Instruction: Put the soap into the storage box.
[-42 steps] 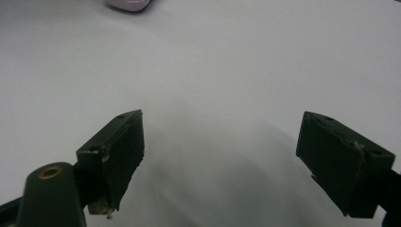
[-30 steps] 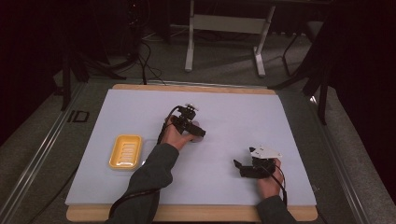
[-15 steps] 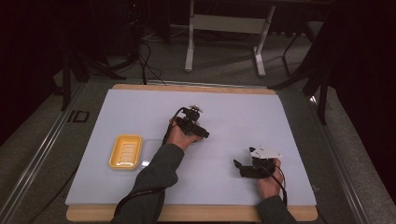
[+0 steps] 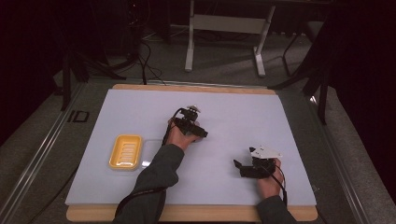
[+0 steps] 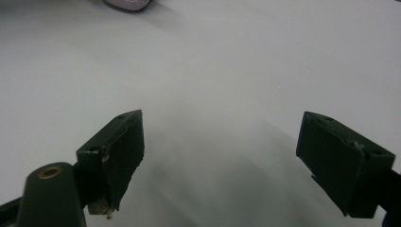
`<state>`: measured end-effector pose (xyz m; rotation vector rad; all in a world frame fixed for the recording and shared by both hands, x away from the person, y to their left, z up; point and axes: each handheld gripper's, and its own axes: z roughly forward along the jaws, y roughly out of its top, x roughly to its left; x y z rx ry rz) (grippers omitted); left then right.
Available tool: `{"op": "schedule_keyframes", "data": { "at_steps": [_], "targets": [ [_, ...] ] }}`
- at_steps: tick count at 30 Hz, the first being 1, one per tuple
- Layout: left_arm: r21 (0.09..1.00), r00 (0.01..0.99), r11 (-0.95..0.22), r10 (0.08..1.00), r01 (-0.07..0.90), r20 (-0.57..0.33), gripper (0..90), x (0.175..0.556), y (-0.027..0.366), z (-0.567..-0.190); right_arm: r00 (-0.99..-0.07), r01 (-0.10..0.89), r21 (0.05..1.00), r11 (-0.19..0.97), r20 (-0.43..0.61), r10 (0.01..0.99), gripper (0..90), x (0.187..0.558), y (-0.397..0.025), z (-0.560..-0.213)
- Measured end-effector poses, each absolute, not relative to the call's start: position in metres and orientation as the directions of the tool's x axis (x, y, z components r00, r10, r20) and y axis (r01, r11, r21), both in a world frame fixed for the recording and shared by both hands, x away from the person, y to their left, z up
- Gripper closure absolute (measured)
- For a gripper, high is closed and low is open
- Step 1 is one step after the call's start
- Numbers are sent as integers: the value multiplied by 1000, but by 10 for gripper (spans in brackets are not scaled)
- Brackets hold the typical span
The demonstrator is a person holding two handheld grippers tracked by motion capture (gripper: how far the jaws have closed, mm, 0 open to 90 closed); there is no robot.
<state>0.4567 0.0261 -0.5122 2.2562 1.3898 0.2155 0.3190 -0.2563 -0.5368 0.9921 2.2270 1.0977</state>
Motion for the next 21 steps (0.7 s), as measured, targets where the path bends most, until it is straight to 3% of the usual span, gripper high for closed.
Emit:
{"op": "schedule_keyframes", "data": {
  "at_steps": [13,21],
  "targets": [
    [439,490,-385,858,812,-154,407,460,54,-505,-632,399,813,423,-90,770,155,319,-256,-537],
    [423,524,-429,841,798,-136,433,468,47,-503,-635,399,813,424,-89,768,155,319,-256,-537]
  ]
}}
